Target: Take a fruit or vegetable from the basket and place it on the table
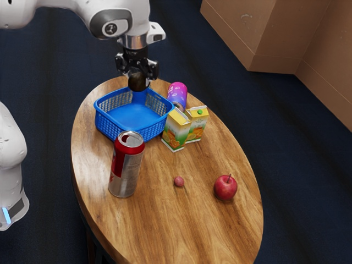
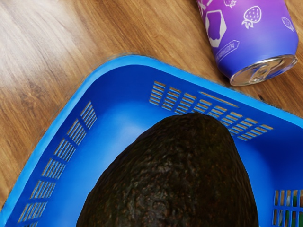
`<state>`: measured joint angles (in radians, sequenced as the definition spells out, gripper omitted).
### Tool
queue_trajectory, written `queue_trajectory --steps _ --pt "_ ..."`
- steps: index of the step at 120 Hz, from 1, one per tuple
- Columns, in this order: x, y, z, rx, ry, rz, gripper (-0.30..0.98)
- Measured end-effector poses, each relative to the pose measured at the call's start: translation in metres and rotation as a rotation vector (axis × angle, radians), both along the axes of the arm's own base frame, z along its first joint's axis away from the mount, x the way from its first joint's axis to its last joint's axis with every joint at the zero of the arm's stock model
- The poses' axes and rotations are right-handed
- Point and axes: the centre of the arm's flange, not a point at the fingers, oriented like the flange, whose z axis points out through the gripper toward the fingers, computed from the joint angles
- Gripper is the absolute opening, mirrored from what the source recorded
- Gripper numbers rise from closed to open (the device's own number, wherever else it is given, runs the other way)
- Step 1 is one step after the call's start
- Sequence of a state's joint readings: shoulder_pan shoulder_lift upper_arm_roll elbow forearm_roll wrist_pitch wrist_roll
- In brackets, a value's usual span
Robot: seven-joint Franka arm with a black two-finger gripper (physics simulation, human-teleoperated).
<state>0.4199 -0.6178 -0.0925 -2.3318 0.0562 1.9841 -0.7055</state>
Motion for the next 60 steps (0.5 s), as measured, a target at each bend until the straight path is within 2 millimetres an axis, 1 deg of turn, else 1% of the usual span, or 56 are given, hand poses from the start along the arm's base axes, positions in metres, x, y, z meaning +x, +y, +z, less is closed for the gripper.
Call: queue_trajectory --steps 12,29,42,60 --pt "-0.008 0.019 0.004 0.013 0.017 0.049 0.18" --pt "-0.02 0.056 0.01 0.018 0.029 0.133 0.17" --pt "-0.018 0.079 0.008 0.011 0.048 0.165 0.17" --pt "-0.018 0.115 0.013 0.008 0.057 0.211 0.17"
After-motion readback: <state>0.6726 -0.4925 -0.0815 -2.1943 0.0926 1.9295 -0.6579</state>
